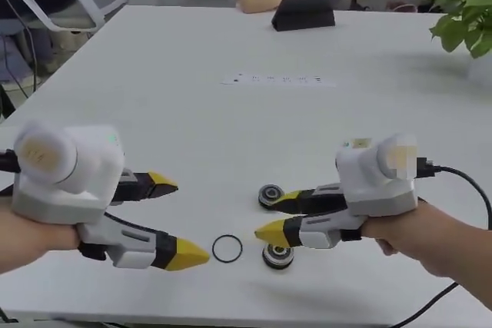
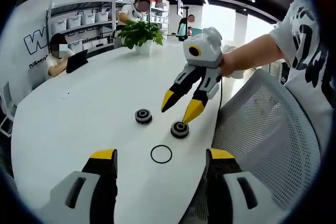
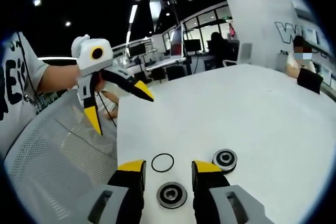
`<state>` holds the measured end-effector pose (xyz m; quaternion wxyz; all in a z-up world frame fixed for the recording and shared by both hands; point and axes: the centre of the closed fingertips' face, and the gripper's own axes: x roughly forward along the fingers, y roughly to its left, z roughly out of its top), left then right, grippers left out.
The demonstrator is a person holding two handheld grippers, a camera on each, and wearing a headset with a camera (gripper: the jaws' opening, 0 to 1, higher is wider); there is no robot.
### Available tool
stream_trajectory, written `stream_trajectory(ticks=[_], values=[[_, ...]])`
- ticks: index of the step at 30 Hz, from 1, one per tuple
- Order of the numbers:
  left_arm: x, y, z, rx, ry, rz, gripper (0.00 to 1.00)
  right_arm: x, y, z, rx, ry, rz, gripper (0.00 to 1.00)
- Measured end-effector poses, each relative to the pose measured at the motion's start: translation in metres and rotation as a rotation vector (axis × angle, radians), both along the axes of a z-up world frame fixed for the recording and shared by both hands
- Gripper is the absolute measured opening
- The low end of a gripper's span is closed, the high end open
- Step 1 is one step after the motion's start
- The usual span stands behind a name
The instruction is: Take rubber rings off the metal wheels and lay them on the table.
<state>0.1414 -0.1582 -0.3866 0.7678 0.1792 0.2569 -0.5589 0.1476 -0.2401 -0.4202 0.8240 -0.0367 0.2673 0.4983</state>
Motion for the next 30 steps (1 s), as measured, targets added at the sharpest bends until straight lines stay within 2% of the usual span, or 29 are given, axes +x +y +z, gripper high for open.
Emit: stream_trajectory(ticks=[13,30], values=[[0.005,-0.018,-0.002,0.006,-0.007,-0.027,0.66,-0.005,-0.024,-0.006,-0.01,-0.001,-0.037,0.37],[0.008,-0.048,-0.01,0.013,0.0,-0.096,0.65,-0.011,-0.037,-0.017,-0.025,-0.002,-0.056,0.39]])
